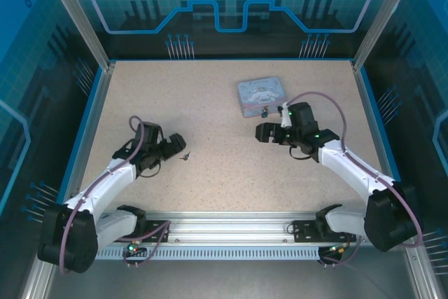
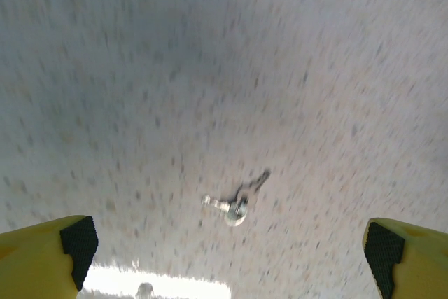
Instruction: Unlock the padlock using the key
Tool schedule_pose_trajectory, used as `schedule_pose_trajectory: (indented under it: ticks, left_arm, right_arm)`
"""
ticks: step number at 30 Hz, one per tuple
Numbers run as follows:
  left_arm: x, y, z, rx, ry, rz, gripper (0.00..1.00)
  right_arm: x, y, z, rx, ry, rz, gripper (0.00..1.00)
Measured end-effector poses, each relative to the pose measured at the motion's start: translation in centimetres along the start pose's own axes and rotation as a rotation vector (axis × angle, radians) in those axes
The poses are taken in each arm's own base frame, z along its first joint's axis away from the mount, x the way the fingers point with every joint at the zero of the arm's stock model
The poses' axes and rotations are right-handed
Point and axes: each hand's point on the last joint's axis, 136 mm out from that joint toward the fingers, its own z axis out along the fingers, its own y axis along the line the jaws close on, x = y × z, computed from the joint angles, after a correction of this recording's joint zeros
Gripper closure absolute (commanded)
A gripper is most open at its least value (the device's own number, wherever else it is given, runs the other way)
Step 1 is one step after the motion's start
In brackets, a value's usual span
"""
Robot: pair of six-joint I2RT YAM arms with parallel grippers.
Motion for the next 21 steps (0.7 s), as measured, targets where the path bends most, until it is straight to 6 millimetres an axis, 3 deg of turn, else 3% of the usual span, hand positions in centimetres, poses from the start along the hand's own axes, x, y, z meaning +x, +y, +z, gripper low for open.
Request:
schedule_pose_trajectory:
  ticks: [7, 21]
  left_arm:
    - [3.1, 0.3, 2.2, -0.01, 0.065, -0.04, 0.01]
    - [2.7, -0.8, 4.8, -0.063, 0.075, -0.016, 0.01]
  right_arm:
    - [1.3, 0.7, 1.2, -0.003, 0.059, 0.032, 0.08]
    - [1.1, 0.9, 0.6, 0.002, 0.054, 0.029, 0.07]
